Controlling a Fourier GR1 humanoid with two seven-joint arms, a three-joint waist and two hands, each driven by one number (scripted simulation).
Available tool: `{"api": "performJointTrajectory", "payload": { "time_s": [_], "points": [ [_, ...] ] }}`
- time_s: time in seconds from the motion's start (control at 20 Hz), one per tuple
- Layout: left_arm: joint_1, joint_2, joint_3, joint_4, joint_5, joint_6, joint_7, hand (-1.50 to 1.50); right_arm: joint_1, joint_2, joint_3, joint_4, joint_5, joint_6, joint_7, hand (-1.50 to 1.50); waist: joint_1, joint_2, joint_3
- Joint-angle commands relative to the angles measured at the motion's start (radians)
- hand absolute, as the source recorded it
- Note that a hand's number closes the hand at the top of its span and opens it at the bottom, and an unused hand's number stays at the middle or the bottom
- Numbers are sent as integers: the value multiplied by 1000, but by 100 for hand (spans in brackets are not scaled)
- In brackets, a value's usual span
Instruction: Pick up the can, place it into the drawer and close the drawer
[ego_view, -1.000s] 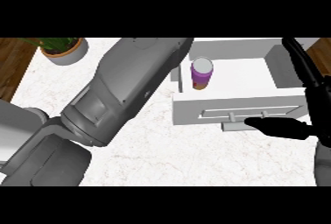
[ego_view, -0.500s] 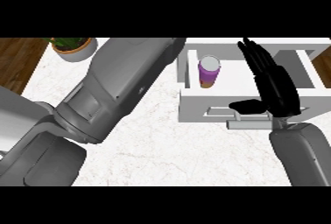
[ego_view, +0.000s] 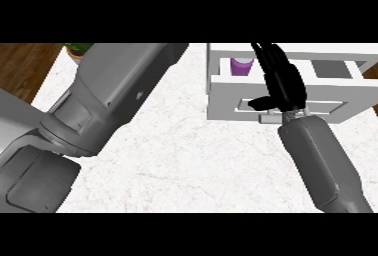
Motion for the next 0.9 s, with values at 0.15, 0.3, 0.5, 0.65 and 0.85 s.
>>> {"api": "performJointTrajectory", "payload": {
  "time_s": [0.15,0.3,0.5,0.65,0.85],
  "points": [
    [70,47,-8,-61,-21,-32,13,-150,-199,43,-71,311,78,-219,4,-150,32,2,0],
    [65,87,-14,-108,-28,-39,86,-150,-280,30,-96,399,87,-237,5,-150,38,-4,0],
    [97,91,-27,-169,-39,-31,111,-150,-343,10,-142,514,75,-321,-44,-150,52,1,0],
    [136,145,-30,-214,-47,-50,131,-150,-407,21,-146,571,95,-340,-21,-150,55,-1,0],
    [194,147,-36,-289,-44,-56,147,-150,-449,34,-152,645,118,-406,-8,-150,74,4,0]
  ]
}}
